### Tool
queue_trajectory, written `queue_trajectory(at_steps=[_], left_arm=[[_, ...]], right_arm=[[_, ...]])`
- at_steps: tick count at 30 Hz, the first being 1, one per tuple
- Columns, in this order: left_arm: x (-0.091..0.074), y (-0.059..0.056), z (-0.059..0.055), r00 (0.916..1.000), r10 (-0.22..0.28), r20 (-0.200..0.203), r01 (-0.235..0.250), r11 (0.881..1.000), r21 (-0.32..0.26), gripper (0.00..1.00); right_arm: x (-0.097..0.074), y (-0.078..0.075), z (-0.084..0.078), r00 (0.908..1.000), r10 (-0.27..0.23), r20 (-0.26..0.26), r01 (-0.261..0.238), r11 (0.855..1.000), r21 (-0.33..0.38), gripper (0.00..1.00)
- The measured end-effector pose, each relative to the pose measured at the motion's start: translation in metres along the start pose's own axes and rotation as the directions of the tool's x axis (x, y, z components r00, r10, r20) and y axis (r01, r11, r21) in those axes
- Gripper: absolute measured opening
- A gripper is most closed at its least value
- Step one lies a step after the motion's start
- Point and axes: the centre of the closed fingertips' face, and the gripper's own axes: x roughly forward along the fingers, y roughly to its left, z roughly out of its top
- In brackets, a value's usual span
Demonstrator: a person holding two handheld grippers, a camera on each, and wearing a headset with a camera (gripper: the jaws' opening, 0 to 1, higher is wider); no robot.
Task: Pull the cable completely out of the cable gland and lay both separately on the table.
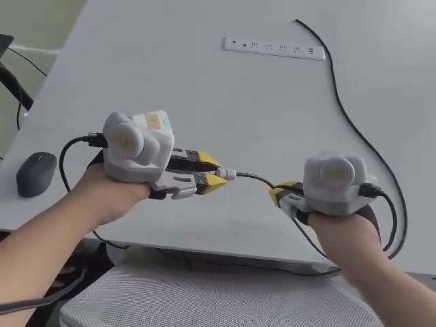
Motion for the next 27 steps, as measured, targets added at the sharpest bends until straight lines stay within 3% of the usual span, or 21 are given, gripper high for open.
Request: queue_trajectory(at_steps=[4, 7, 27], left_arm=[[0.0, 0.0, 0.0, 1.0, 0.001, -0.001, -0.001, 1.0, 0.0, 0.15], [0.0, 0.0, 0.0, 1.0, 0.001, 0.0, -0.001, 1.0, -0.001, 0.15], [-0.003, 0.002, 0.0, 1.0, 0.002, -0.002, -0.002, 1.0, -0.008, 0.15]], right_arm=[[0.002, -0.007, -0.009, 0.9997, -0.006, -0.022, 0.008, 0.995, 0.104, 0.01], [0.003, -0.01, -0.013, 0.9994, -0.011, -0.033, 0.015, 0.992, 0.126, 0.01], [-0.003, -0.005, -0.011, 0.9999, 0.003, -0.013, -0.001, 0.996, 0.093, 0.02]])
